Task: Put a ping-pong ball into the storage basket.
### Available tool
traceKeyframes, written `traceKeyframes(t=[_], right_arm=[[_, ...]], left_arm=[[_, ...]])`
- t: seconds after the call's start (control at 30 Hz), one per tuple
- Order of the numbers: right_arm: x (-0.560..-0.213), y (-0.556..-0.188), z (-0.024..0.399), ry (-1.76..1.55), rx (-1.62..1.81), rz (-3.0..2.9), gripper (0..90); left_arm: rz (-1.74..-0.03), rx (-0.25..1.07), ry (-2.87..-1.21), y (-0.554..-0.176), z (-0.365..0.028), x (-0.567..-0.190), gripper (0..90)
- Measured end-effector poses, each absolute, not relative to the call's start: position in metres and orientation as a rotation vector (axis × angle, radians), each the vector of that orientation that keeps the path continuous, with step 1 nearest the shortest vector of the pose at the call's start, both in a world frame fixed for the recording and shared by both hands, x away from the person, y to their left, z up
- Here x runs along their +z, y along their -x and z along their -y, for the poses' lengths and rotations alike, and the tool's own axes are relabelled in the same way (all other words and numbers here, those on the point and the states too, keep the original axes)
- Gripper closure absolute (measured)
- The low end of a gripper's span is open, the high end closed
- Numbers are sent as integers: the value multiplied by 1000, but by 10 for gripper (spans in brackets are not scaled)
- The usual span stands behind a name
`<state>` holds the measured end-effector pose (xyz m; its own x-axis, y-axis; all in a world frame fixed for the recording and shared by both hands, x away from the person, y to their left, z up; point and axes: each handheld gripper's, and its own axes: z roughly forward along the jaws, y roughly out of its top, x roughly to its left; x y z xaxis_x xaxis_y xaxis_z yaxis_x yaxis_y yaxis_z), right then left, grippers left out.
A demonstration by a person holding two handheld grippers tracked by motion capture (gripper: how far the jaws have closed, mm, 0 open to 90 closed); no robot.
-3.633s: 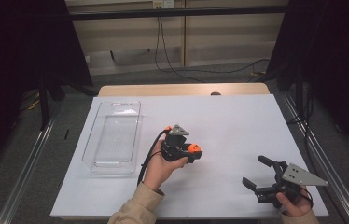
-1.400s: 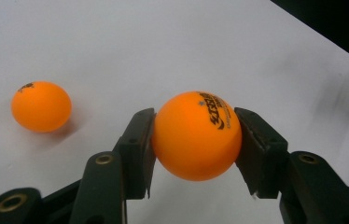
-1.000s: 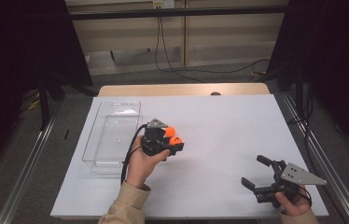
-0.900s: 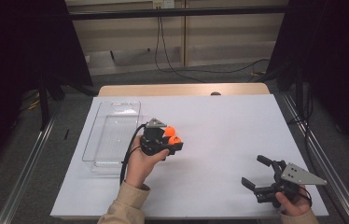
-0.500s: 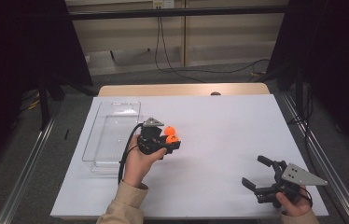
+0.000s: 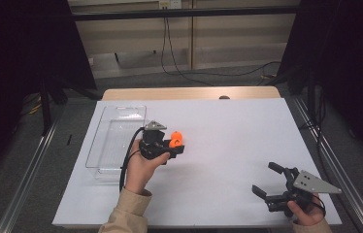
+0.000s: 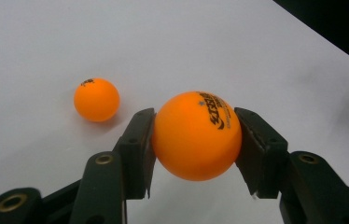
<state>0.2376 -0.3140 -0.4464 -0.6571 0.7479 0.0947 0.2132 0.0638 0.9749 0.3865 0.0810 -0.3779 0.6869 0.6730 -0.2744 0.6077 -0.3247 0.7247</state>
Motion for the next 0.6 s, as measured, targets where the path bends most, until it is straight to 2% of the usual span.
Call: traceKeyframes(t=[0.6], right_arm=[[-446, -238, 313, -950, 1629, -1911, 13]], left_arm=[[-1015, 115, -2024, -387, -93, -375, 508]])
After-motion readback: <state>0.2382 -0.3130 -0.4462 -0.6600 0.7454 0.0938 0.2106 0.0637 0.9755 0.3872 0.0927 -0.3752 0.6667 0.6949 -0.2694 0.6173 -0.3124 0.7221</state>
